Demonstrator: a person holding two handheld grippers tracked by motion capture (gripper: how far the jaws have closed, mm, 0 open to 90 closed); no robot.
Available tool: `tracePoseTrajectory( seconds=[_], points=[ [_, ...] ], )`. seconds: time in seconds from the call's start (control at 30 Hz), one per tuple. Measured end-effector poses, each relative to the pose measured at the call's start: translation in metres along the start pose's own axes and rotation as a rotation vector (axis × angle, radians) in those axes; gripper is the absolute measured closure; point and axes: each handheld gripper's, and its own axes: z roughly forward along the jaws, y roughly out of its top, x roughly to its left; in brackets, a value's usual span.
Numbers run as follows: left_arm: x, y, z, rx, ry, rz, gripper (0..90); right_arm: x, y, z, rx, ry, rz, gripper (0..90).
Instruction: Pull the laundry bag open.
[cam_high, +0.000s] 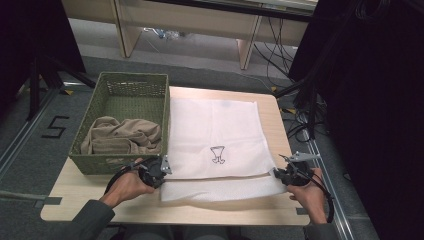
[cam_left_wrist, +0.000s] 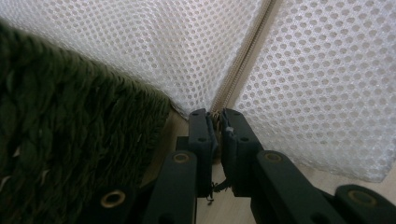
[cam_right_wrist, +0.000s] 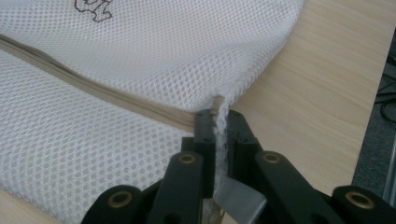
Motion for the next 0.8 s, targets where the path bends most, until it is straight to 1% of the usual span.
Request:
tracePoseTrajectory(
  seconds=[0.07,0.1,0.13,0.2,0.3,0.33,0.37,0.47,0.53,0.6,0.67,0.7,0.77,0.8],
  points=[
    [0.0,-0.001,0.0,-0.003,0.001,-0.005,82.2,-0.001,0.0,0.001,-0.002,-0.007,0.004,85.5],
    [-0.001,-0.001,0.0,-0.008,-0.002,-0.019,82.1,0.0,0.0,0.001,0.002,0.0,-0.002,85.4],
    [-0.001,-0.001,0.0,-0.012,-0.003,-0.024,82.1,0.0,0.0,0.001,0.002,0.0,-0.002,85.4],
    [-0.002,-0.001,0.0,-0.022,0.0,-0.024,82.0,0.0,-0.001,0.002,0.006,-0.004,-0.002,85.4],
    [-0.007,-0.001,0.001,-0.031,0.007,-0.028,80.9,0.0,-0.001,0.004,0.011,0.002,-0.001,85.2],
    [-0.009,-0.001,0.001,-0.035,0.003,-0.028,80.2,-0.001,-0.002,0.005,0.018,0.002,-0.003,85.1],
    [-0.01,0.0,0.001,-0.04,0.008,-0.024,78.9,-0.001,-0.003,0.005,0.025,0.012,-0.004,85.1],
    [-0.015,0.004,-0.003,-0.081,0.019,-0.038,72.7,-0.001,-0.003,0.007,0.025,0.014,-0.004,84.7],
    [-0.018,0.009,-0.007,-0.103,0.022,-0.031,68.6,0.0,-0.003,0.008,0.022,0.016,-0.002,84.5],
    [-0.021,0.014,-0.01,-0.124,0.024,-0.034,64.7,-0.001,-0.003,0.009,0.024,0.013,-0.003,84.3],
    [-0.025,0.019,-0.011,-0.15,0.022,-0.044,61.1,-0.001,-0.003,0.009,0.027,0.015,-0.006,83.9],
    [-0.026,0.022,-0.011,-0.155,0.016,-0.045,59.2,0.0,-0.004,0.01,0.027,0.005,-0.003,83.7],
    [-0.029,0.026,-0.011,-0.173,0.013,-0.051,56.8,-0.001,-0.005,0.011,0.029,0.006,0.002,83.2],
    [-0.029,0.028,-0.01,-0.181,0.009,-0.052,55.7,-0.002,-0.005,0.01,0.034,0.016,-0.003,83.0]
  ],
)
